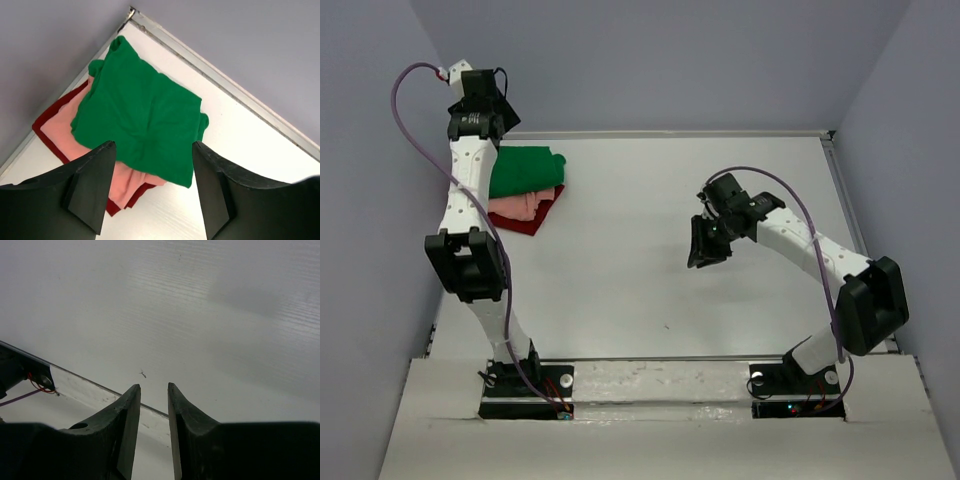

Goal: Fold and stack the t-shirts
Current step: Put the neatly folded tshirt into the corner of the board with the left arm

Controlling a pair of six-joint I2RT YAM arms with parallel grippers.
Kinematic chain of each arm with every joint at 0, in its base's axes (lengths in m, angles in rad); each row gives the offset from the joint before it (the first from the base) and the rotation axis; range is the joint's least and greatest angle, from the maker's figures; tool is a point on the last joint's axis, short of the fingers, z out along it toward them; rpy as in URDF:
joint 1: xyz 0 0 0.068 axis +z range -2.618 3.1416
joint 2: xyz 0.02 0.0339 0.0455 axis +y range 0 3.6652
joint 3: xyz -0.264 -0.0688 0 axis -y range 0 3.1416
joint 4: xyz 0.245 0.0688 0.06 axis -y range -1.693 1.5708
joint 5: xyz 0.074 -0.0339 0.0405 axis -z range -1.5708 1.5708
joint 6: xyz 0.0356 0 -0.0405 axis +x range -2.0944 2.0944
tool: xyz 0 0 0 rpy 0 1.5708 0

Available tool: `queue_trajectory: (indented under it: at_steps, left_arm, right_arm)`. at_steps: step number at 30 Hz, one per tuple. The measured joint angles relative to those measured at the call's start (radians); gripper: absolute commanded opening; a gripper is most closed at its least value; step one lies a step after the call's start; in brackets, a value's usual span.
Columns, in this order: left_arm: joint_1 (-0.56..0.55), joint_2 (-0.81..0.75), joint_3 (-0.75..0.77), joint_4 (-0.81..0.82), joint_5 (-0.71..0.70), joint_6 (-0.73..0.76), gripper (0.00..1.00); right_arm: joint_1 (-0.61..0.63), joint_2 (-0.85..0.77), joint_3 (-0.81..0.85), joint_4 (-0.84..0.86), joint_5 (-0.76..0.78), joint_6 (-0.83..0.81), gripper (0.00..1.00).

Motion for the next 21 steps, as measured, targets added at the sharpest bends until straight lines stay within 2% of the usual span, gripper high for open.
queue_trajectory:
  at_steps: [2, 4, 8, 11, 21]
  left_arm:
    - [0.013, -0.008, -0.013, -0.019, 0.029, -0.007, 0.6]
    - [0.045, -0.017, -0.073, -0.007, 0.131, -0.015, 0.58]
    - [0.179, -0.064, -0.375, 0.112, 0.433, -0.064, 0.62]
    - [0.259, -0.066, -0.494, 0.134, 0.542, -0.104, 0.62]
    - [0.237, -0.063, -0.457, 0.178, 0.596, -0.082, 0.63]
  right_arm:
    - [0.0, 0.002, 0.023, -0.002, -0.002, -0.005, 0.34]
    - [0.0, 0.002, 0.046, -0.002, -0.003, -0.013, 0.34]
    - [0.004, 0.002, 0.069, -0.002, -0.003, -0.024, 0.34]
    - [0.01, 0.002, 0.069, -0.017, -0.002, -0.033, 0.34]
    - [0.013, 0.001, 0.097, -0.07, 0.005, -0.045, 0.34]
